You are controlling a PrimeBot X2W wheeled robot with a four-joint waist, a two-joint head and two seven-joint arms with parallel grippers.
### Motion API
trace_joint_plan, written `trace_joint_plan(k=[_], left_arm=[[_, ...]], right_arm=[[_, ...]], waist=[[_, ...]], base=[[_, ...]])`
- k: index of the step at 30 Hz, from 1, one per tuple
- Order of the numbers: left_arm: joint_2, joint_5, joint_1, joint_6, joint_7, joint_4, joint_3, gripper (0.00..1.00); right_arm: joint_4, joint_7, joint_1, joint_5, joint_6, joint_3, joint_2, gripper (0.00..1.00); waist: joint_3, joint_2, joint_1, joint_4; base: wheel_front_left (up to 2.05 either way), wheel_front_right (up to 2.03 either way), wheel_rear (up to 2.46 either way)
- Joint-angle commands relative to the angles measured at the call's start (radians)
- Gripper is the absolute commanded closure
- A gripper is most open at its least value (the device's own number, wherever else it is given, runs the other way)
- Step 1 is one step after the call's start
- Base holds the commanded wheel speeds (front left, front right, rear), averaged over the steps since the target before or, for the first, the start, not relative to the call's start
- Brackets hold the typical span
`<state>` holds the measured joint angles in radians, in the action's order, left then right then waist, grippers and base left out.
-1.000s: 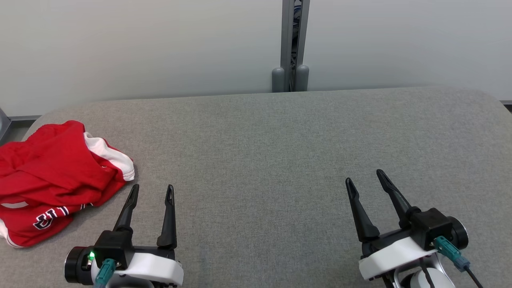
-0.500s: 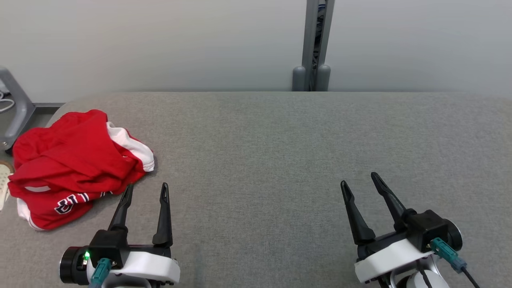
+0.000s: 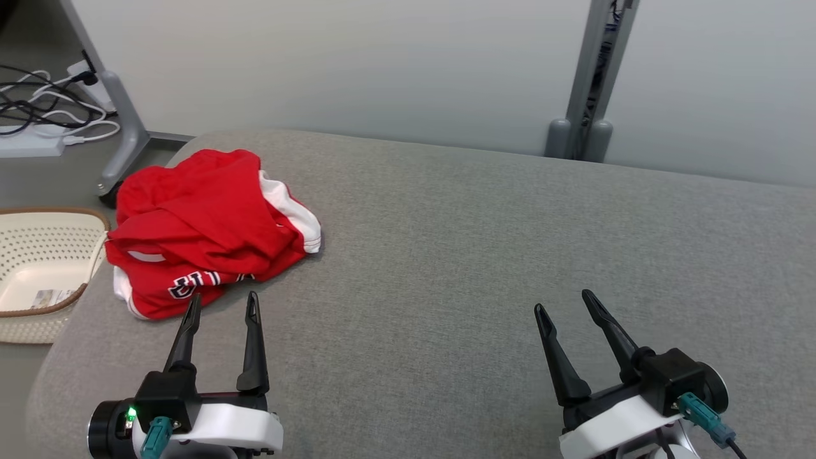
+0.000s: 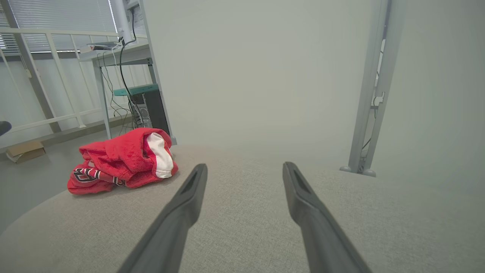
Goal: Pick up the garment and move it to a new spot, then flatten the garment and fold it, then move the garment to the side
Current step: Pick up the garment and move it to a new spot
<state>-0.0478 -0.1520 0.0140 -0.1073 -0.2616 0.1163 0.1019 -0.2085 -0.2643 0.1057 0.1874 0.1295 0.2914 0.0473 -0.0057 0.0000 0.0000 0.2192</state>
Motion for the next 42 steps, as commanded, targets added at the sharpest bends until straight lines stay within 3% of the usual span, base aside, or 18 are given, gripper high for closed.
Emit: trace_joint_plan(k=[1,15,27,33,42], left_arm=[[-0.004,0.005,-0.007,-0.006,-0.003,-0.002,0.000,0.00],[-0.004,-0.010,-0.021,-0.030,-0.003,-0.002,-0.024,0.00],[-0.004,-0.036,0.037,-0.015,-0.003,0.025,-0.050,0.00],[-0.004,-0.063,0.173,-0.003,-0.003,0.107,-0.038,0.00],[-0.004,-0.074,0.475,-0.002,-0.003,0.340,-0.041,0.00]], right_arm=[[-0.001,-0.002,-0.013,-0.001,0.002,-0.005,0.006,0.00],[-0.004,-0.002,-0.021,0.003,0.002,0.005,0.006,0.00],[0.001,-0.002,0.003,-0.032,0.002,0.010,0.007,0.00],[0.013,-0.002,0.037,-0.044,0.002,0.003,0.032,0.00],[0.028,-0.002,0.087,-0.054,0.002,-0.011,0.088,0.00]], waist=[[-0.005,0.0000,0.0000,0.041],[-0.011,0.0000,0.0000,0.137],[0.045,0.0000,0.0000,0.120],[0.131,0.0000,0.0000,0.096],[0.263,0.0000,0.0000,0.064]], base=[[0.00,0.00,0.00],[0.00,0.00,0.00],[0.00,0.00,0.00],[0.00,0.00,0.00],[0.00,0.00,0.00]])
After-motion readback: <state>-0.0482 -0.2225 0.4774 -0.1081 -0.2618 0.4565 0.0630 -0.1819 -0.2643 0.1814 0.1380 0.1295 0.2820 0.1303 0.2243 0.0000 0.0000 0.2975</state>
